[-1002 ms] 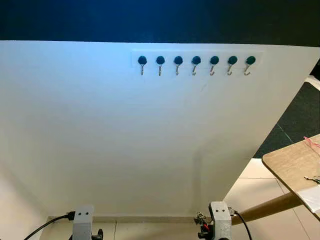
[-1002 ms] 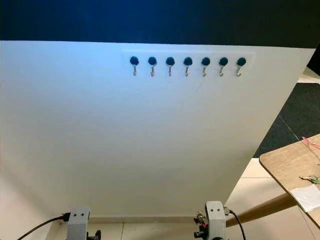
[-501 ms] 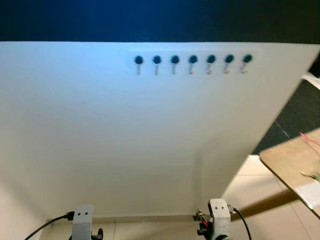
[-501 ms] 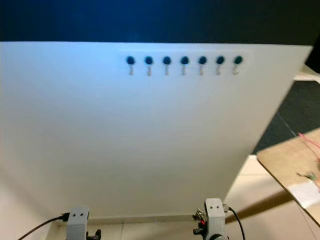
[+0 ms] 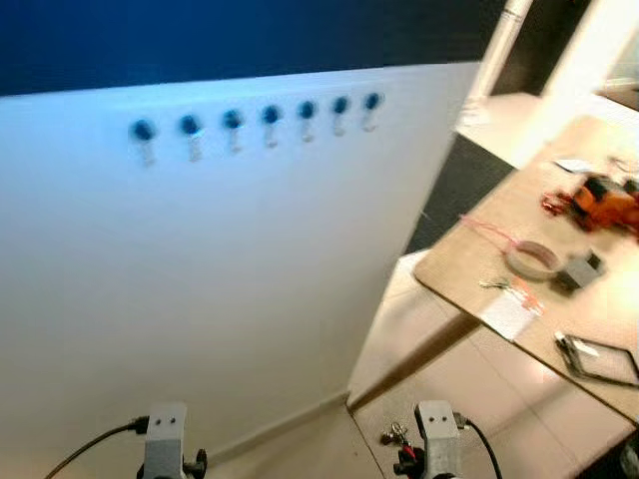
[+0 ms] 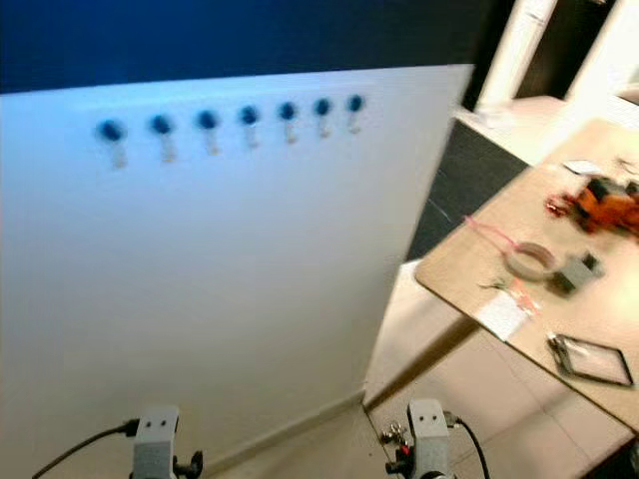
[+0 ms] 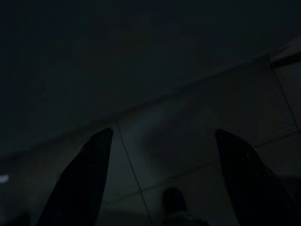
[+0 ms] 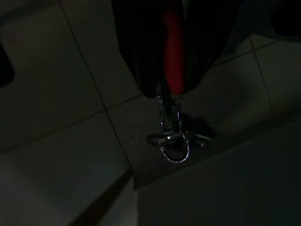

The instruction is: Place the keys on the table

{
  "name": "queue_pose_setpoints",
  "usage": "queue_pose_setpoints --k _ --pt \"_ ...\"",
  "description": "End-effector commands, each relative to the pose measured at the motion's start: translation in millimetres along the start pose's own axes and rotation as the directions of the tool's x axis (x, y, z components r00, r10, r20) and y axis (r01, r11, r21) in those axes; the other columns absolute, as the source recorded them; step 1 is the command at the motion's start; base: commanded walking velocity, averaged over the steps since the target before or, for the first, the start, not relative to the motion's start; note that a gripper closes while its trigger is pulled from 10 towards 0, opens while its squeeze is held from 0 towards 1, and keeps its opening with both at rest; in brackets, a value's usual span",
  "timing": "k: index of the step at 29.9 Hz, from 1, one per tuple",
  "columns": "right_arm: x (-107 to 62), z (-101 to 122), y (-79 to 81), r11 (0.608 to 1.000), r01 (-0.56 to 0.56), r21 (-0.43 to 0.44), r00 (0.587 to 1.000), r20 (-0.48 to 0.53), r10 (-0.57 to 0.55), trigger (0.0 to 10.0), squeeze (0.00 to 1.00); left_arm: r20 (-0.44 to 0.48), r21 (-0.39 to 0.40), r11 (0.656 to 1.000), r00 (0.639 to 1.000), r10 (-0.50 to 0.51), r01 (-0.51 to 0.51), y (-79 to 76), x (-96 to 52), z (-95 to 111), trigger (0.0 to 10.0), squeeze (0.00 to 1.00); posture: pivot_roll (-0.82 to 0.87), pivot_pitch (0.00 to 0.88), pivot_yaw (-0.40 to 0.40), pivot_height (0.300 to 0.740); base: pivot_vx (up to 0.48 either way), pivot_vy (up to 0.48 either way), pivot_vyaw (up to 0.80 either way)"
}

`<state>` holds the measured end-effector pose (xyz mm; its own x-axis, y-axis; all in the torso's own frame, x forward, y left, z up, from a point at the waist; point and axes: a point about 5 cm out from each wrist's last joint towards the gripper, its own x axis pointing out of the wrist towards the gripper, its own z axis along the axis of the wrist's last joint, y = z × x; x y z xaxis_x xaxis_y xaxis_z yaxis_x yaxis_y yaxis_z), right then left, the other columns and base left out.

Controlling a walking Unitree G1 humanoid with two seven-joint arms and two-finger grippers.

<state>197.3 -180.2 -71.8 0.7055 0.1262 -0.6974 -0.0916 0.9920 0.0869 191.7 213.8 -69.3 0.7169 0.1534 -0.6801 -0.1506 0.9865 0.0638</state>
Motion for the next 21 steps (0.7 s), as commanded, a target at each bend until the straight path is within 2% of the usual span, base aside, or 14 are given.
queue_pose_setpoints --k 1,6,11,15,17,21 --pt "0.2 1 -0.8 1.0 -0.003 -0.009 1.0 -0.003 0.003 10.0 0.0 -0.003 -0.031 0.999 1.0 0.019 -0.019 3.3 -1.9 -4 10.0 0.0 0.03 0.062 -0.029 0.74 0.0 0.0 -0.8" --pt "1.3 2 2.3 0.999 -0.02 -0.03 1.0 -0.005 0.02 10.0 0.0 0.014 -0.075 0.997 1.0 0.022 -0.021 6.8 -2.5 -4 10.0 0.0 0.03 0.07 -0.028 0.74 0.0 0.0 -0.8" --pt "1.3 1 3.9 0.999 -0.024 -0.033 1.0 -0.009 0.024 10.0 0.0 0.032 -0.081 0.997 0.999 0.008 -0.005 7.3 -3.8 -4 10.0 0.0 0.03 0.06 -0.043 0.74 0.0 0.0 -0.8" --pt "0.1 -3 5.6 0.996 -0.055 -0.069 0.998 -0.025 0.053 10.0 0.0 0.121 -0.014 0.991 0.984 -0.134 0.137 -1.7 -8.1 -2 10.0 0.0 0.03 0.052 -0.067 0.74 0.0 0.0 -0.8" --pt "-0.5 -3 4.2 0.996 -0.056 -0.074 0.998 -0.027 0.054 10.0 0.0 0.131 0.045 0.989 0.981 -0.146 0.141 -2.3 -9.4 -2 10.0 0.0 0.04 0.046 -0.07 0.74 0.0 0.0 -0.8" --pt "-2.0 -4 -1.1 0.998 -0.032 -0.06 0.999 -0.02 0.031 10.0 0.0 0.145 0.043 0.994 0.984 -0.103 0.098 8.4 -13.0 -7 10.0 0.0 0.05 0.037 -0.071 0.74 0.0 0.0 -0.8"
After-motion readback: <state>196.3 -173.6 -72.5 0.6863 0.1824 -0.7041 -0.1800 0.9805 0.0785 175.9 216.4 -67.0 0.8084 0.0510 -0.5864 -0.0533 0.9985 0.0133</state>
